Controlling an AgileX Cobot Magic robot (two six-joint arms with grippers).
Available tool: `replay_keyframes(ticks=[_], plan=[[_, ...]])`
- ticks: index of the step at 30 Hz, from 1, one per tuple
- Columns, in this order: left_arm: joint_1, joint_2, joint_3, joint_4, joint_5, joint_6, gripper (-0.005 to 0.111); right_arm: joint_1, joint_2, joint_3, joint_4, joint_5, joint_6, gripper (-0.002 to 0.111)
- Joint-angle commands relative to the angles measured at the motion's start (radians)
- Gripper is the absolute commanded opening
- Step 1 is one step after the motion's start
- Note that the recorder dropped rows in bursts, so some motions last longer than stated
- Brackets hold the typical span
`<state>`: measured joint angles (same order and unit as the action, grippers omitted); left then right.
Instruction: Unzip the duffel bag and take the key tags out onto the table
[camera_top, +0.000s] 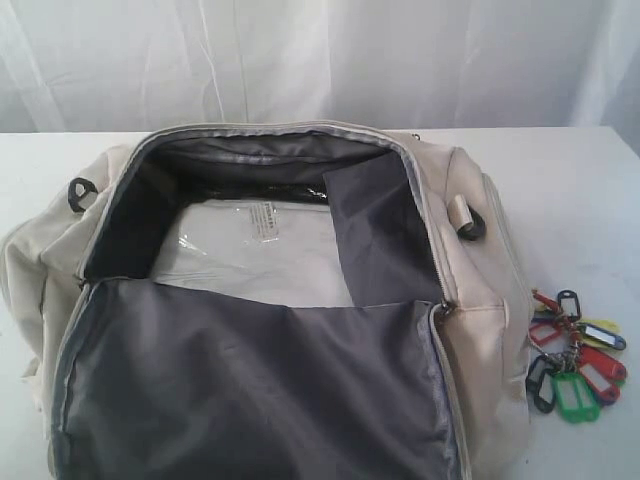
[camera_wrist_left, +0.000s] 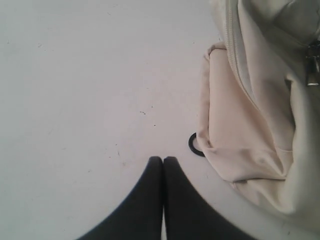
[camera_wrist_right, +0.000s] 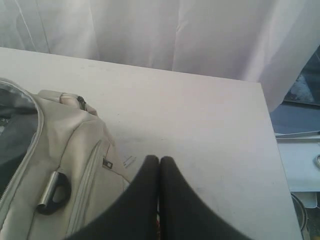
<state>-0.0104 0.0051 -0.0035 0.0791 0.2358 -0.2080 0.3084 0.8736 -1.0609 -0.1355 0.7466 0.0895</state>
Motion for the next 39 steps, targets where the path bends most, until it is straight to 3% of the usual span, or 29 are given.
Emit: replay_keyframes(ticks=[1, 8, 39], plan=[[-0.012, -0.005, 0.003, -0.004, -0.004, 0.016, 0.0, -0.005, -0.005, 0.005, -0.005, -0.008, -0.006, 0.0], [-0.012, -0.005, 0.003, -0.063, -0.004, 0.154, 0.0, -0.005, -0.005, 0.005, -0.005, -0.008, -0.006, 0.0], [-0.012, -0.005, 0.003, -0.063, -0.01, 0.153, 0.0, -0.005, -0.005, 0.005, -0.005, -0.008, -0.006, 0.0]])
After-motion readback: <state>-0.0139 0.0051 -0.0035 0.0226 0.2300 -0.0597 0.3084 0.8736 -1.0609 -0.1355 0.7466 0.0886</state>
